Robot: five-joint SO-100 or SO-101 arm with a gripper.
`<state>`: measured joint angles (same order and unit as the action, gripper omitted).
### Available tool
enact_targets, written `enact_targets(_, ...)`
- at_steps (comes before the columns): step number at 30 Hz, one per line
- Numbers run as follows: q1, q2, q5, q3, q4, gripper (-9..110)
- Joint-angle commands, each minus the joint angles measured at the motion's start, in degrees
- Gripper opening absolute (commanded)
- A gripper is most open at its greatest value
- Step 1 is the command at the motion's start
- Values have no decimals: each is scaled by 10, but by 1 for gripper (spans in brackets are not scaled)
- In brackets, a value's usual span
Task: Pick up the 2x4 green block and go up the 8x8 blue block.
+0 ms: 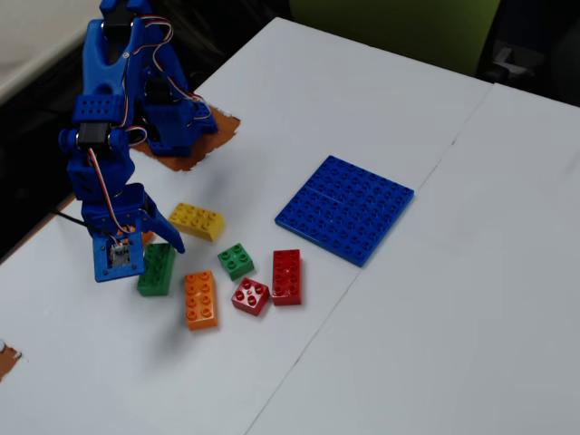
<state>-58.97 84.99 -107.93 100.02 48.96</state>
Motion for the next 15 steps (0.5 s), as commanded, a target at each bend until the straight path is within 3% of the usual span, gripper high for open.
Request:
enact_targets(1, 0, -6, 8, -29, -19, 32)
enact_targets(15, 0, -28, 16, -20, -22, 24)
